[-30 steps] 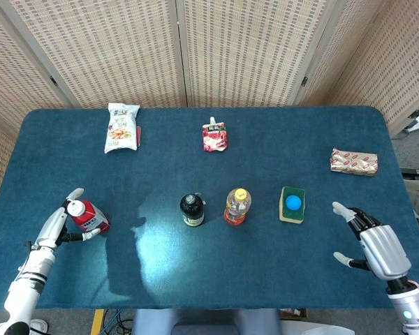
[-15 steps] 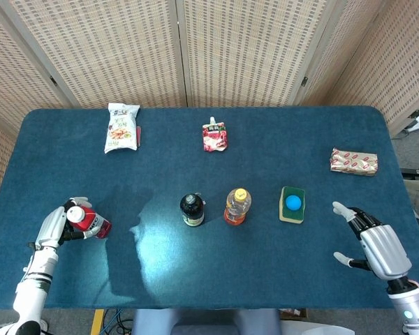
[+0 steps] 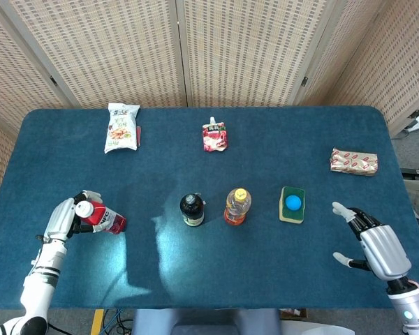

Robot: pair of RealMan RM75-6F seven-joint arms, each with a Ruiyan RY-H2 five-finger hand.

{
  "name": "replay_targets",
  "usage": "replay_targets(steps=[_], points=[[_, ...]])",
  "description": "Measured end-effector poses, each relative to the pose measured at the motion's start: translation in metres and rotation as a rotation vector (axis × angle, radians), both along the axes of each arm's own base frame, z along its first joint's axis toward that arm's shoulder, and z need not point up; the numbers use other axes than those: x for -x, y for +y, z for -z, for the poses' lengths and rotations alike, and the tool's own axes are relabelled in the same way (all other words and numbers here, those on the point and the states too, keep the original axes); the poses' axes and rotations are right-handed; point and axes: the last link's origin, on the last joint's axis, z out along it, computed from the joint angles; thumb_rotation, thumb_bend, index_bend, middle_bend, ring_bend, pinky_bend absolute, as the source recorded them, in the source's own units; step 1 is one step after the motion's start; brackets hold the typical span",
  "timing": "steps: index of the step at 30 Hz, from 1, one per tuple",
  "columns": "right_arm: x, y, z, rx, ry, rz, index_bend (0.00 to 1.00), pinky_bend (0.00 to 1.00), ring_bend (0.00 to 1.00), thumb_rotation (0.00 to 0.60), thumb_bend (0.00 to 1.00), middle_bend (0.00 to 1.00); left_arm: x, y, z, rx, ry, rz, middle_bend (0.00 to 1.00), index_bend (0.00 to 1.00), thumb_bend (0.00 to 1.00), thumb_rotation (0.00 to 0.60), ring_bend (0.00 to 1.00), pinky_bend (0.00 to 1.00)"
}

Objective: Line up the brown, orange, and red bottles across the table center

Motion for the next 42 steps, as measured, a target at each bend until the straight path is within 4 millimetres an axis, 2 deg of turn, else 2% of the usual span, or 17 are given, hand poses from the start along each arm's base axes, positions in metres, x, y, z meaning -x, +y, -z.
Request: replay_targets(steps=[7,16,42], points=[[0.000,0.000,0.002,-0.008,0.004,0.001,0.11,0.40,0.19,0.600,0.00,0.25,-0.017,0.008,0.007,-0.002,0.037,0.037,0.31,0.45,0.03,0.600,0.46,0.72],[0.000,0.000,0.002,-0.009,0.002,0.006,0.11,0.40,0.19,0.600,0.00,0.25,-0.035,0.022,0.028,0.014,0.075,0.052,0.31,0.45,0.03,0.600,0.46,0.72],[0.004,-0.003,-0.002,-0.006,-0.008,0.017,0.11,0.40,0.19,0.600,0.00,0.25,-0.051,0.029,0.046,0.038,0.141,0.075,0.31,0.45,0.03,0.600,0.46,0.72]])
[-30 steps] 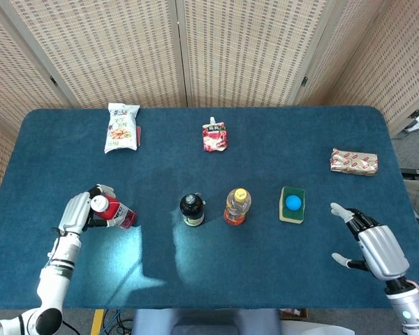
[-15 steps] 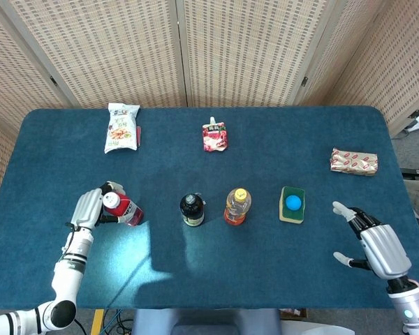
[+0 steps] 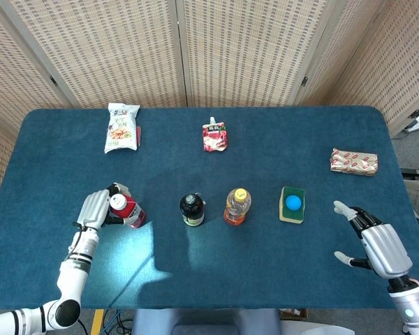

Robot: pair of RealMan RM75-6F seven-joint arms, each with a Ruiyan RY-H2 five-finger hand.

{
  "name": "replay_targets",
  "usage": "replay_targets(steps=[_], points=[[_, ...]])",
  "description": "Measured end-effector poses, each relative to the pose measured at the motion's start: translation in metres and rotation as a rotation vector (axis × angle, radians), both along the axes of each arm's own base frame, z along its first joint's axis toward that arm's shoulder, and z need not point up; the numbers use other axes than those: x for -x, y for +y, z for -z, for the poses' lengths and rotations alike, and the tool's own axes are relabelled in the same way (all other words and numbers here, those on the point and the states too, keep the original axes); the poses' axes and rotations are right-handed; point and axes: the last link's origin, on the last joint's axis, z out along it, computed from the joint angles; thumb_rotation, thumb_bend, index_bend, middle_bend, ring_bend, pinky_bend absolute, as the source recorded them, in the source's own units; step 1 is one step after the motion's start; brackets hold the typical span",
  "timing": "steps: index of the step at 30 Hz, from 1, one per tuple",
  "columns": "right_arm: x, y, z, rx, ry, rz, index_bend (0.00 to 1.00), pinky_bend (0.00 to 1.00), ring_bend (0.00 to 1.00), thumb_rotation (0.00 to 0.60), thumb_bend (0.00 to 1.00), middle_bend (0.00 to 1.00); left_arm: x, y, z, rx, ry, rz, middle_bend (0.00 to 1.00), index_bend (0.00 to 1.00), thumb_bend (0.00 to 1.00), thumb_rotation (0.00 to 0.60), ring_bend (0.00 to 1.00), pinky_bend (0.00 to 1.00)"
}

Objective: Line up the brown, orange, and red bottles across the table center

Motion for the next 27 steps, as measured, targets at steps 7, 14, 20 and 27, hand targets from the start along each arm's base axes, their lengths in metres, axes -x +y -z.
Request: replay_targets(steps=[7,14,20,27], points=[[0.0000,0.0001,-0.0002,-0.001,0.000,0.000,0.11,0.40,0.19,0.600,0.00,0.25,-0.0006,0.0010,0.0024,-0.006,0.003,0.004,0.31,0.45,0.03,0.600,0.46,0.72],[0.0003,-0.0001,-0.0003,-0.002,0.001,0.002,0.11,0.40,0.19,0.600,0.00,0.25,-0.0016,0.0024,0.0041,-0.013,0.011,0.011,0.31,0.45,0.03,0.600,0.46,0.72],[0.0006,0.0000,0.0000,-0.005,0.002,0.003,0.11,0.40,0.19,0.600,0.00,0.25,-0.0017,0.0021,0.0073,-0.002,0.023,0.013,0.31,0.44,0.03,0.600,0.46,0.72],[0.0008,0.0000,-0.0002,-0.005,0.003,0.003,0.11,0.40,0.19,0.600,0.00,0.25,-0.0004,0.0014,0.0079,0.014,0.050,0.011,0.21,0.22,0.03,0.600,0.42,0.72]])
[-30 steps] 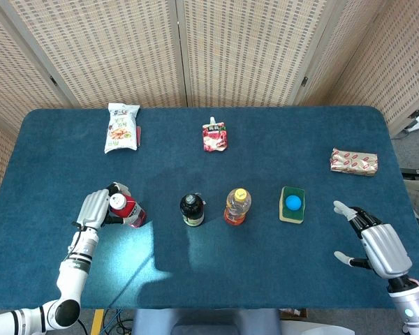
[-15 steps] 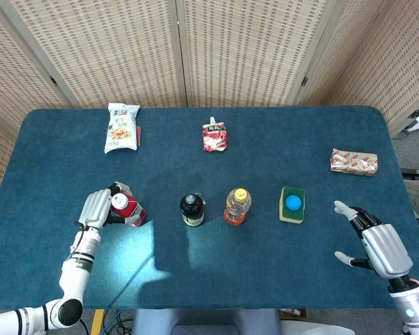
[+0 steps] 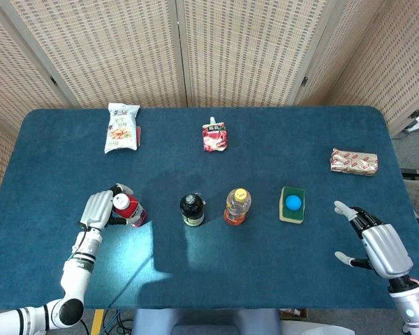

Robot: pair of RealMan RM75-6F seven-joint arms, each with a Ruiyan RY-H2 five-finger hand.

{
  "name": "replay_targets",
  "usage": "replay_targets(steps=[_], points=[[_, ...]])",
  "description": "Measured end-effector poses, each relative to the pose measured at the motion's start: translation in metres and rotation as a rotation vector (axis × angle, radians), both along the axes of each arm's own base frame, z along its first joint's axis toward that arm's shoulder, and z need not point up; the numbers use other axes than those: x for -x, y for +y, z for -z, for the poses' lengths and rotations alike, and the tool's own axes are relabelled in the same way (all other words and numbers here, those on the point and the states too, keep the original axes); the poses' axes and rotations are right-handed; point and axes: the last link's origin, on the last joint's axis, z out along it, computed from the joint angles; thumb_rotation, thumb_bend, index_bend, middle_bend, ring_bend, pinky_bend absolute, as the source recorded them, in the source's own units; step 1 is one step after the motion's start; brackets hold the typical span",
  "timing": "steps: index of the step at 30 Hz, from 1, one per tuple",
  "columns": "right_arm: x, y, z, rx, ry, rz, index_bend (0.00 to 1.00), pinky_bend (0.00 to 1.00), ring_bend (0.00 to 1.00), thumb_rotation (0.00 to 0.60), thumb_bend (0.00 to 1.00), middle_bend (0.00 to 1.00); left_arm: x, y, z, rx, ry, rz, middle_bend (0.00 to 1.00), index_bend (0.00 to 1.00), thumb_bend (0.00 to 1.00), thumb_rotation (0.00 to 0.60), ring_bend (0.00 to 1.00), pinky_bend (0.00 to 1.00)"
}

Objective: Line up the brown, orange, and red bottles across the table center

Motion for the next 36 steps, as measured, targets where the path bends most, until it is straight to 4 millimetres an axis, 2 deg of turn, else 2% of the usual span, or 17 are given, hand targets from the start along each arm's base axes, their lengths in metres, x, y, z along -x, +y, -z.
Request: replay_targets(steps=[3,6,15,22,26,36], points=[[0.000,0.000,0.000,0.000,0.001,-0.001,0.11,0.40,0.19,0.600,0.00,0.25,0.000,-0.001,-0.001,0.002,0.007,0.003,0.08,0.06,0.03,0.600,0.35,0.69],[0.000,0.000,0.000,0.001,0.002,0.001,0.11,0.40,0.19,0.600,0.00,0.25,0.000,-0.001,-0.003,0.005,0.009,0.006,0.01,0.00,0.03,0.600,0.29,0.64],[0.002,-0.001,0.000,0.003,0.017,0.014,0.11,0.40,0.19,0.600,0.00,0.25,0.003,-0.014,-0.026,0.049,0.073,0.020,0.00,0.00,0.03,0.600,0.18,0.54],[0.009,-0.004,-0.002,0.006,0.055,0.060,0.11,0.40,0.19,0.600,0.00,0.25,0.018,-0.036,-0.050,0.039,0.157,0.042,0.00,0.00,0.03,0.600,0.16,0.53],[0.013,-0.007,-0.006,0.034,0.096,0.096,0.16,0.40,0.19,0.600,0.00,0.27,0.030,-0.053,-0.060,0.003,0.195,0.075,0.00,0.01,0.03,0.600,0.16,0.52],[0.018,-0.009,-0.014,0.087,0.144,0.136,0.17,0.40,0.19,0.600,0.00,0.29,0.065,-0.102,-0.086,-0.128,0.282,0.171,0.03,0.16,0.03,0.600,0.17,0.51]])
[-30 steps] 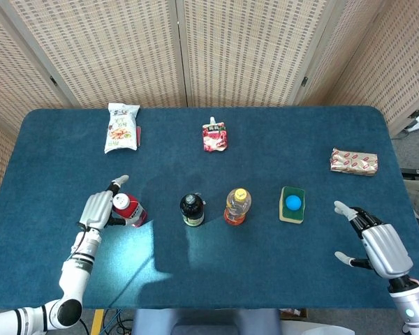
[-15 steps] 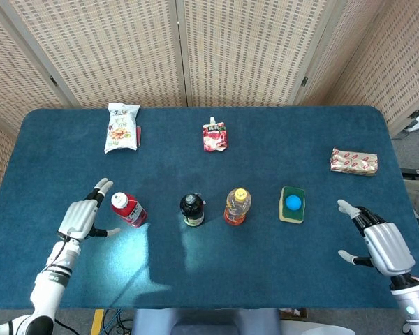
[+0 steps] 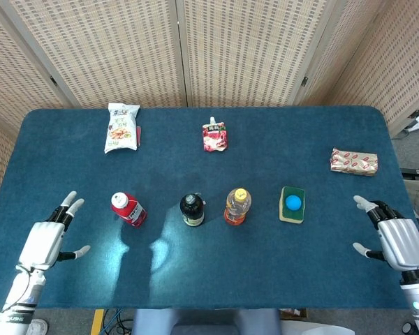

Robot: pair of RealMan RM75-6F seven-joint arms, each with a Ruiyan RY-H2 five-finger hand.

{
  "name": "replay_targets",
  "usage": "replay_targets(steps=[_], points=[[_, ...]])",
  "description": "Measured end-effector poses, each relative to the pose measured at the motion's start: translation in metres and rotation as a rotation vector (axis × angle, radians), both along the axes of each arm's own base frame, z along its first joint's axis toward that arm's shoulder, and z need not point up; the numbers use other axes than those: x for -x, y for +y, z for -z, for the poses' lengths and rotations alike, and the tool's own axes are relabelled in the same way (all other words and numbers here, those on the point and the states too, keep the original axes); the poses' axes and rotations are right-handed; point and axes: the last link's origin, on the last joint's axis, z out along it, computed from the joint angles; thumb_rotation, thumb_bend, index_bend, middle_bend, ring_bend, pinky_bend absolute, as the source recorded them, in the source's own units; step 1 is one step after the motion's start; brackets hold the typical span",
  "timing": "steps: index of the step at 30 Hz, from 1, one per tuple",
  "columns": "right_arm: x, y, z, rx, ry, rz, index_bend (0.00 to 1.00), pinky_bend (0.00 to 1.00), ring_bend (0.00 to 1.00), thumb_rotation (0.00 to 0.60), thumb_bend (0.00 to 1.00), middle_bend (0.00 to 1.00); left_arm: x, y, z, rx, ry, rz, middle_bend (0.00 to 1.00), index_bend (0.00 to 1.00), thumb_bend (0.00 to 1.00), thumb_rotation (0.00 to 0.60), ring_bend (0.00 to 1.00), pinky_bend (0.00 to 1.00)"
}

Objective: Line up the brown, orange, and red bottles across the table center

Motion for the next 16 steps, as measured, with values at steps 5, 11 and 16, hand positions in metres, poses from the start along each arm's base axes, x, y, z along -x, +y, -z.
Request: replay_targets(steps=[5,11,16], points=[[0.003,-0.001,0.003,-0.022,-0.001,0.022,0.17,0.40,0.19,0.600,0.00,0.30,0.013,-0.016,-0.011,-0.095,-0.001,0.058,0.08,0.22,0.03,0.600,0.19,0.51],[0.007,-0.005,0.006,-0.042,0.007,0.045,0.17,0.40,0.19,0.600,0.00,0.30,0.028,-0.026,-0.016,-0.102,0.020,0.039,0.09,0.23,0.03,0.600,0.19,0.51],[0.010,-0.006,0.004,-0.040,-0.003,0.059,0.17,0.40,0.19,0.600,0.00,0.30,0.029,-0.027,-0.017,-0.091,0.008,0.015,0.09,0.23,0.03,0.600,0.19,0.51]])
